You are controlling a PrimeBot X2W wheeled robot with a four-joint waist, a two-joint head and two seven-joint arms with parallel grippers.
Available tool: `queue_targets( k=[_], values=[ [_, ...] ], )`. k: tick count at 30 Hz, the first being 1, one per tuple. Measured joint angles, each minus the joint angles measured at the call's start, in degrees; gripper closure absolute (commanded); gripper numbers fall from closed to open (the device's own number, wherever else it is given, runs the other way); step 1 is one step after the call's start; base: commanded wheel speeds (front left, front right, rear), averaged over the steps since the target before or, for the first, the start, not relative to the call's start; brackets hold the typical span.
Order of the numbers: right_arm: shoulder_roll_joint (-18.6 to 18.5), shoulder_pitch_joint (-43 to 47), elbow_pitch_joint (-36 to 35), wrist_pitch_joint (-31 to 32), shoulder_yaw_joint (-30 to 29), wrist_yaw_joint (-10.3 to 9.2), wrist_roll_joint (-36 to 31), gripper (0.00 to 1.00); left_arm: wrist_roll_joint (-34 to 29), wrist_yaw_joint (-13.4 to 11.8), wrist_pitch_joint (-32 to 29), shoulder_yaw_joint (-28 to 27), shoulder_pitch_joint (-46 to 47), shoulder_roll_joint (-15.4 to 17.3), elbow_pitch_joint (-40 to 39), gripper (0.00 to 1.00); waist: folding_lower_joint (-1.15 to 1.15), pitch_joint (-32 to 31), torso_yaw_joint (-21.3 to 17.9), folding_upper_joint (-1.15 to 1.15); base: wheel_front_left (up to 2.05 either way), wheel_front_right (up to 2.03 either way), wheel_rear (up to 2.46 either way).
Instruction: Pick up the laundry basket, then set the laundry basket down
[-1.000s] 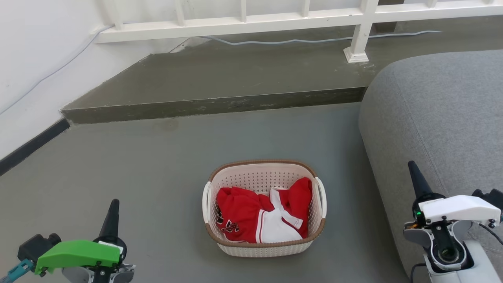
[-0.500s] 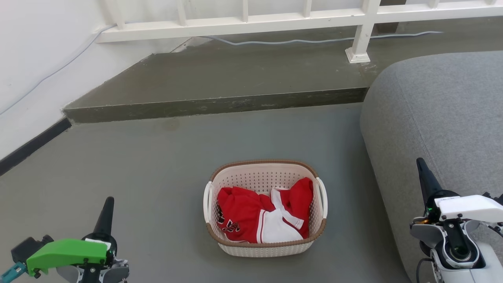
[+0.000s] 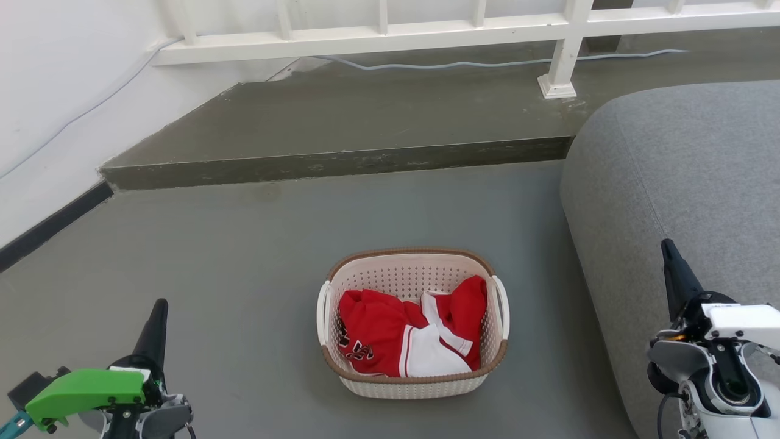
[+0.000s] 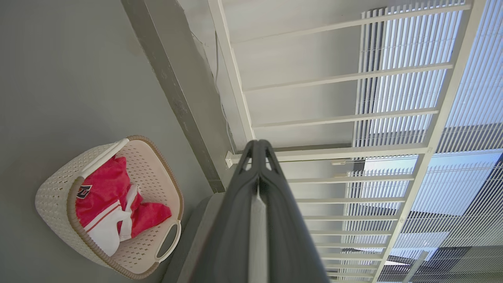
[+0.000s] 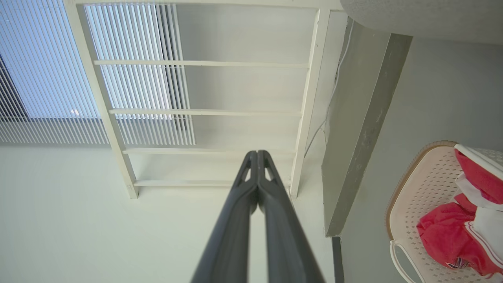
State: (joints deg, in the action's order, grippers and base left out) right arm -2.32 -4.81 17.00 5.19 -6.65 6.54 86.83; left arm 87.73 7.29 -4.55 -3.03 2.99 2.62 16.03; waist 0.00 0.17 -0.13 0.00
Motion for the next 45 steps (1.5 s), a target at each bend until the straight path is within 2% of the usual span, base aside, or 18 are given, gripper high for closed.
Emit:
queue_targets(
  k=[8, 45],
  values=[
    [0.05, 0.01, -0.42, 1.23, -1.32, 0.01, 4.61, 1.0, 4.45, 0.0, -1.03, -0.85, 0.26, -0.05, -0.03, 1.0, 0.0, -0.01, 0.13, 0.0, 0.0, 0.0, 0.0],
    [0.07, 0.02, -0.59, 1.23, -1.36, 0.01, 4.78, 1.0, 4.45, 0.0, -1.29, -0.91, 0.29, -0.09, -0.11, 1.0, 0.0, 0.0, 0.13, 0.0, 0.0, 0.0, 0.0]
  ],
)
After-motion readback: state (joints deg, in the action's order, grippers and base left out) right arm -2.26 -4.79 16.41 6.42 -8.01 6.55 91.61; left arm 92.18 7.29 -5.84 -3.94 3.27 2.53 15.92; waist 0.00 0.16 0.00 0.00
